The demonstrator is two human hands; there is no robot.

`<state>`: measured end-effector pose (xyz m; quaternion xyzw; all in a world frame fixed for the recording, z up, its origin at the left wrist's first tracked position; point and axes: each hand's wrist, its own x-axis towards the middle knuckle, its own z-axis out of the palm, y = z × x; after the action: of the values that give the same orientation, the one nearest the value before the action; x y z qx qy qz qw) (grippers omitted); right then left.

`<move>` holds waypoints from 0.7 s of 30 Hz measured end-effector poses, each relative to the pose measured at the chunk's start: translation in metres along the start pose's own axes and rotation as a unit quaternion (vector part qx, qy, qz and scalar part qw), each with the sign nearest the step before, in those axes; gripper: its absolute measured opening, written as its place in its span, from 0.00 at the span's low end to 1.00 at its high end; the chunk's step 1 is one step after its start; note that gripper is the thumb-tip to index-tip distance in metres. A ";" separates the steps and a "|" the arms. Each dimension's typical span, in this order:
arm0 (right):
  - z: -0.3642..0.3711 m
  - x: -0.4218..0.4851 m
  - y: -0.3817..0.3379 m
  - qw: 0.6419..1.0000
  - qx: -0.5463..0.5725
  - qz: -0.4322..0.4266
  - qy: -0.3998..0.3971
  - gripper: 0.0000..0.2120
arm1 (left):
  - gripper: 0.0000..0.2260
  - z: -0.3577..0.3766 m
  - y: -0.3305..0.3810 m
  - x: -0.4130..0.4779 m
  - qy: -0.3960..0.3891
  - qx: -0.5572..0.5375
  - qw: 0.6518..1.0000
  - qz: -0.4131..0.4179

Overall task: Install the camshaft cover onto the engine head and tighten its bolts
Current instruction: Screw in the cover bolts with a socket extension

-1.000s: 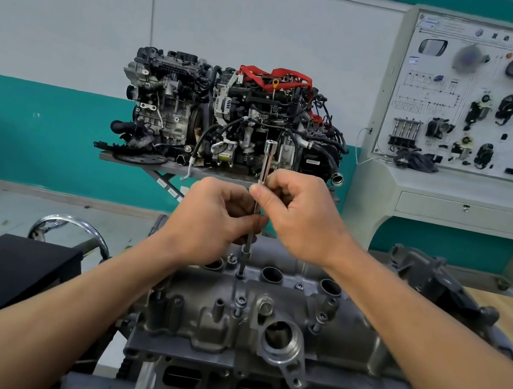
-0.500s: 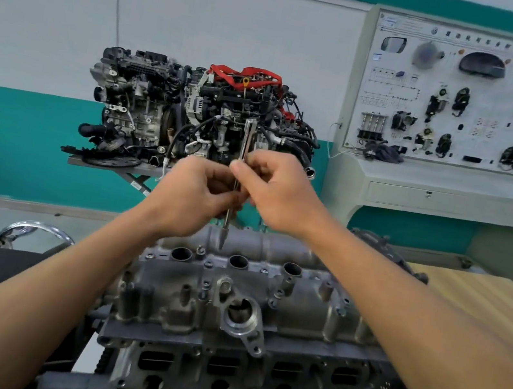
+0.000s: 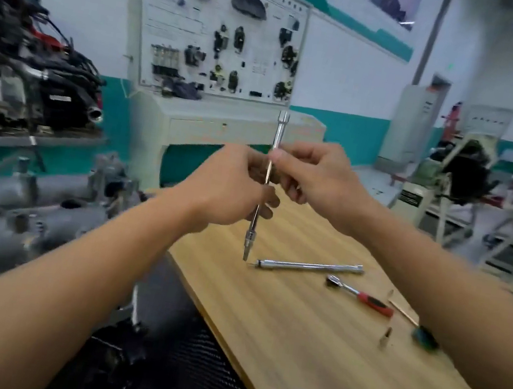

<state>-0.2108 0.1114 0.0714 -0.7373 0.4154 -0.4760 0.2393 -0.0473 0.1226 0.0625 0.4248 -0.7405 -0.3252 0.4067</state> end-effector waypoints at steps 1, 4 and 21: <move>-0.020 -0.011 0.018 0.999 -0.009 0.041 0.002 0.13 | 0.08 0.024 -0.004 0.006 -0.023 -0.014 1.000 -0.010; -0.077 -0.048 0.066 0.984 -0.068 0.161 0.020 0.12 | 0.13 0.083 -0.014 0.020 -0.064 -0.057 0.995 -0.048; -0.099 -0.091 0.155 0.943 -0.231 0.238 -0.041 0.12 | 0.09 0.145 -0.071 0.039 -0.106 -0.109 0.978 -0.144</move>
<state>-0.3779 0.1086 -0.0471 -0.6710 0.6670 -0.2657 0.1850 -0.1610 0.0773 -0.0499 0.4429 -0.6707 -0.5022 0.3189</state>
